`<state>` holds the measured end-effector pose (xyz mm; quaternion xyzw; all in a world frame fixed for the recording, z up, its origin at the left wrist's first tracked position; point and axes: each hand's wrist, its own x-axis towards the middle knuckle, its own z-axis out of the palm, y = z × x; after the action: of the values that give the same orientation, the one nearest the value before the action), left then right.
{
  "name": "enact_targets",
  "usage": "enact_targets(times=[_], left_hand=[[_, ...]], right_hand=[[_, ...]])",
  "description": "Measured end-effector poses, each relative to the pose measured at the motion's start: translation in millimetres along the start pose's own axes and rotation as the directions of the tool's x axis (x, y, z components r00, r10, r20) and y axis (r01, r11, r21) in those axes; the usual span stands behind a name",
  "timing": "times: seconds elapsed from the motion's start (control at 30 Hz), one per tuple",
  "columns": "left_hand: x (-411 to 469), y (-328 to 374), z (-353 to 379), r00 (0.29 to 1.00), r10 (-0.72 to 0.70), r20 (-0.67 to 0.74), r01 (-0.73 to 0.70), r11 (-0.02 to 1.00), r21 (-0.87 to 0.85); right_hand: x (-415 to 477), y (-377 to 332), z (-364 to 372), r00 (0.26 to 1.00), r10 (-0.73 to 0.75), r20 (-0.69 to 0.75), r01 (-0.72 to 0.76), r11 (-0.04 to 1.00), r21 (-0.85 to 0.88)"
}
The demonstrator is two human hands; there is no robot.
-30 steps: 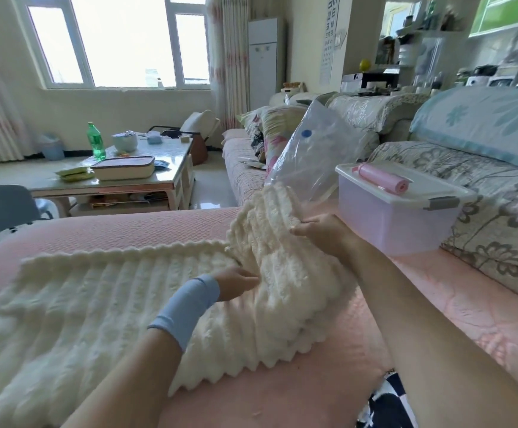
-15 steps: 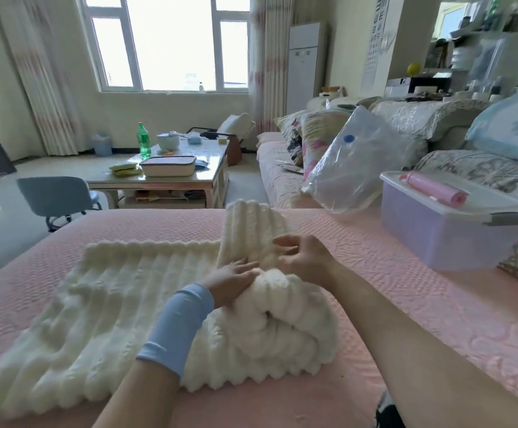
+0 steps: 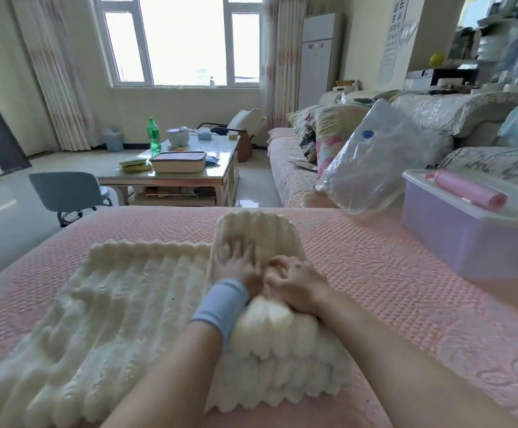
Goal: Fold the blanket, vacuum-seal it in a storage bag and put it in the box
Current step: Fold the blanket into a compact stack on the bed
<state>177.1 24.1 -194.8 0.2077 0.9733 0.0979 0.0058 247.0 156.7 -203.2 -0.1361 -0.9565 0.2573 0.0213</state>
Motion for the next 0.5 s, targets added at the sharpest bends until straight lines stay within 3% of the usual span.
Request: enact_targets(times=[0.07,0.17,0.27,0.33,0.43,0.5], left_hand=[[5.9,-14.4,27.1,0.997,-0.038,0.062,0.045,0.992,-0.122],[24.3,-21.9,26.9,0.995,-0.016,0.094,0.028,0.992,-0.119],[42.2,-25.0,11.8,0.998,-0.017,0.062,0.030,0.978,-0.206],[55.5,-27.5,6.8,0.999,-0.042,0.015,0.045,0.972,-0.230],[66.8,-24.8,15.3,0.999,-0.041,-0.026,0.040,0.998,-0.054],[74.3,-22.6,24.4,0.997,-0.006,-0.079,0.007,1.000,0.008]], right_hand=[[9.3,1.2,4.0,0.982,-0.025,-0.186,0.020,0.999,-0.028],[28.0,-2.3,9.4,0.921,-0.144,-0.361,0.090,0.983,-0.162],[48.0,-8.9,8.0,0.841,-0.184,-0.509,0.149,0.983,-0.110],[64.8,-7.1,6.3,0.882,-0.176,-0.438,0.146,0.984,-0.102],[88.0,6.6,10.4,0.994,-0.070,-0.087,0.061,0.993,-0.103],[98.6,19.4,14.2,0.999,-0.002,0.052,0.006,0.997,-0.079]])
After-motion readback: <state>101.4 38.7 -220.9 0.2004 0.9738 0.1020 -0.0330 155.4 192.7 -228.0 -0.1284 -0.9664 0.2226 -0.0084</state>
